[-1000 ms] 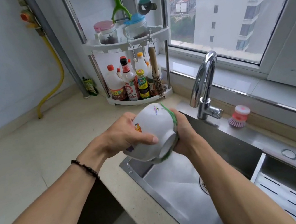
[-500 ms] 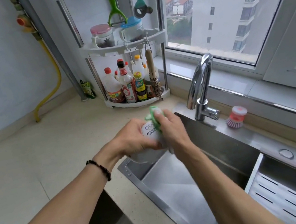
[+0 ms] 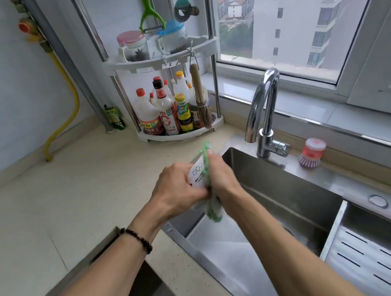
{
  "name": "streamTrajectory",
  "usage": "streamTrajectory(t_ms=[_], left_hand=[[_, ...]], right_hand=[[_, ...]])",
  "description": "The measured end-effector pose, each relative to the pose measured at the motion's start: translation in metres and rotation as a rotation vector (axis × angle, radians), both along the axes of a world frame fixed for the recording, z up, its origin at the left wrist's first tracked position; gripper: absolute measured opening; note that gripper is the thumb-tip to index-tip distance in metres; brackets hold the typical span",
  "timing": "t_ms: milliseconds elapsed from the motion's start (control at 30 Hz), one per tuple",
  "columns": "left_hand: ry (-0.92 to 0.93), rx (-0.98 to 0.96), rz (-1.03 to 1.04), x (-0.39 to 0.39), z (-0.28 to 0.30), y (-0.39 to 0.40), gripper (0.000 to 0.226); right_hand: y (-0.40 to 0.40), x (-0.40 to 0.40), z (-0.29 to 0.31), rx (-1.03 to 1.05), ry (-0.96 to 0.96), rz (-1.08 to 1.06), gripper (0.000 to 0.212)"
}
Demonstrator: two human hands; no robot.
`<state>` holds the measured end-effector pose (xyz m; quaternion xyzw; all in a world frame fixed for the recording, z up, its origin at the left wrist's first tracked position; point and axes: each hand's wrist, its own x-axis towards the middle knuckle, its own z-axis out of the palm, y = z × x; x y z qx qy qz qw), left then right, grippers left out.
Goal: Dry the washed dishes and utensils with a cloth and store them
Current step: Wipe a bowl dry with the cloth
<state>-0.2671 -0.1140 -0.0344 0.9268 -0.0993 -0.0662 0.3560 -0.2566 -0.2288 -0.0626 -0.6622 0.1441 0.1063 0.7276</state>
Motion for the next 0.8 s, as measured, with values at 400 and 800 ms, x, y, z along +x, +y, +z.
streamTrajectory(t_ms=[400,800], left_hand=[[0.155,-0.394,-0.085,-0.003,0.027,0.016,0.027],[0.427,-0.270,-0.187,0.005,0.043,0.025,0.048]], right_hand=[[-0.022,0.010,0.006,0.383,0.003,0.070,0.060],[-0.039,0.011,-0.009,0.028,-0.137,0.145,0.049]])
